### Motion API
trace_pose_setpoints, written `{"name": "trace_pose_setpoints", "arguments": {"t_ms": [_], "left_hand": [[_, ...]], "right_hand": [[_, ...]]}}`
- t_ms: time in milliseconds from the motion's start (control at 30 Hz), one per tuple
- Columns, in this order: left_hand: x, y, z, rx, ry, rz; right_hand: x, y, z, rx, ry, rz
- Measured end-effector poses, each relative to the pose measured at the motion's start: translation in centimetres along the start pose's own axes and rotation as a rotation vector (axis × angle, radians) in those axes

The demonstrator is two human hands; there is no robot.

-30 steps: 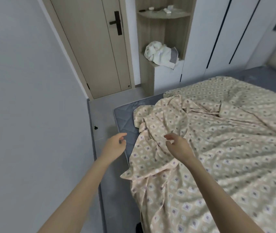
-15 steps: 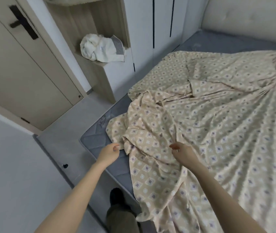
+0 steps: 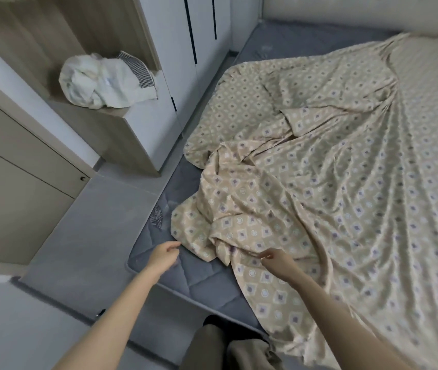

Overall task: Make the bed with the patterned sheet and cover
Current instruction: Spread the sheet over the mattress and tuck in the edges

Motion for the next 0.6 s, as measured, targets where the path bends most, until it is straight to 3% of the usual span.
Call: {"name": "trace_pose_setpoints", "arguments": {"t_ms": [133, 267, 467, 600], "left_hand": [[0.7, 2.6, -0.9, 0.017, -0.156, -0.175], [1.5, 6.4, -2.2, 0.068, -0.166, -0.227], [3.0, 13.3, -4.5, 0.178, -0.064, -0.226], [3.0, 19.3, -5.7, 0.284, 0.101, -0.069]], "right_hand": [[1.3, 1.1, 3.4, 0.024, 0.071, 0.131], [3.1, 2.3, 7.1, 0.03, 0.135, 0.235], [6.4, 4.1, 14.0, -0.041, 0.276, 0.401], [8.8, 5.6, 19.6, -0.14, 0.481, 0.605]]}}
Point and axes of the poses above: each hand's wrist, its own y-axis towards the middle knuckle, its own z-axis out of the palm, x = y × z, the point moved 1 cm from there along y, towards the middle knuckle, and after that the axes turned 14 degrees about -x, right-handed, at the moved point
